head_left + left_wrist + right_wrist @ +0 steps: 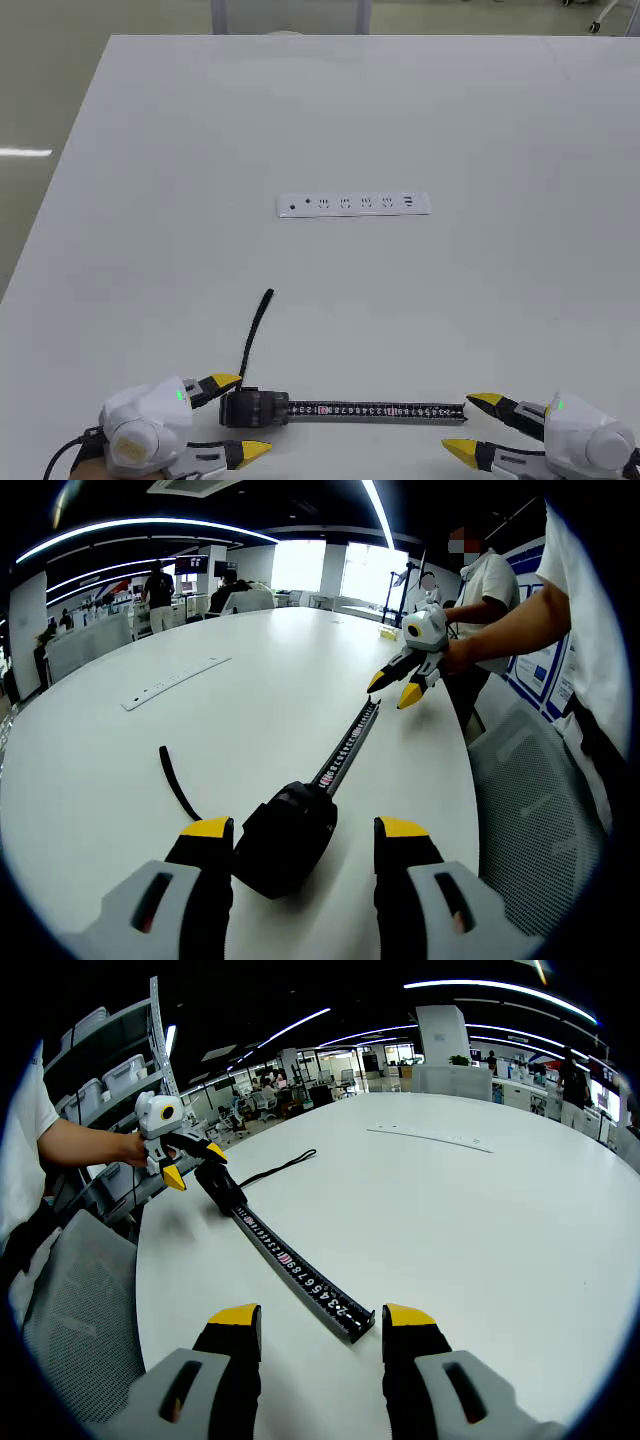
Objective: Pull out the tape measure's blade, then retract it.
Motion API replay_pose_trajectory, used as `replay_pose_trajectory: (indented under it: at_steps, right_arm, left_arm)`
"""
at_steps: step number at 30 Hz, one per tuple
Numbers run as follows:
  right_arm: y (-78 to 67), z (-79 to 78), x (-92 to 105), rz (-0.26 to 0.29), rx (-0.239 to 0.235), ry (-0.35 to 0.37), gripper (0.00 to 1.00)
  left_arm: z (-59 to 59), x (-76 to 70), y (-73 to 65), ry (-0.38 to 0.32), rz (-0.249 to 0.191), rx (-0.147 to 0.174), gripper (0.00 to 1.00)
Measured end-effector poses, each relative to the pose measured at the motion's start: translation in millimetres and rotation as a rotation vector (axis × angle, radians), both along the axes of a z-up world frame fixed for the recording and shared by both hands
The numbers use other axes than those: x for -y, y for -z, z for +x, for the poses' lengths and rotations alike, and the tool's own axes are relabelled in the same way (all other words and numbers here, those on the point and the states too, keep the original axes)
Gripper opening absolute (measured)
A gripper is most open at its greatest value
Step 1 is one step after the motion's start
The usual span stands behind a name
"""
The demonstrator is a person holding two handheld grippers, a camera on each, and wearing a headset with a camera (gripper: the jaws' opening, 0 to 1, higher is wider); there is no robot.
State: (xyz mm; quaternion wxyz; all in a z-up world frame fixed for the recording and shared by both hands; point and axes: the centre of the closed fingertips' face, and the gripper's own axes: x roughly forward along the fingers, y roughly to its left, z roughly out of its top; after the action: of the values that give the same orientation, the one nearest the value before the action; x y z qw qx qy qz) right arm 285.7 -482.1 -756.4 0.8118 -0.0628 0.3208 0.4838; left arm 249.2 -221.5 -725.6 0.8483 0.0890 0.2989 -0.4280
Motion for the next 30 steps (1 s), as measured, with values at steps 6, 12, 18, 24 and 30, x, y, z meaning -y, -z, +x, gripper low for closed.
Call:
replay_pose_trajectory:
  at_steps: [6,12,18,24,30]
  right_arm:
    - [-0.2,-6.3,3.7,-0.019,-0.014,0.020,0.49]
    - [-6.2,-11.6,7.5,-0.023,-0.014,0.050,0.54]
    - [-12.5,-15.4,11.1,-0.013,-0.001,0.076,0.59]
    - [-16.0,-21.5,13.4,-0.012,0.004,0.092,0.61]
    - [-19.1,-29.2,15.3,-0.013,0.013,0.102,0.62]
  left_arm:
    - [-3.9,-2.3,-2.9,-0.030,-0.009,-0.006,0.54]
    - [-9.0,-5.3,-5.6,-0.061,-0.012,-0.009,0.56]
    - [-13.8,-5.0,-9.7,-0.084,-0.025,-0.011,0.57]
    - [-18.5,-6.1,-10.6,-0.102,-0.028,-0.015,0.60]
    - [-25.7,-9.0,-12.2,-0.130,-0.035,-0.021,0.61]
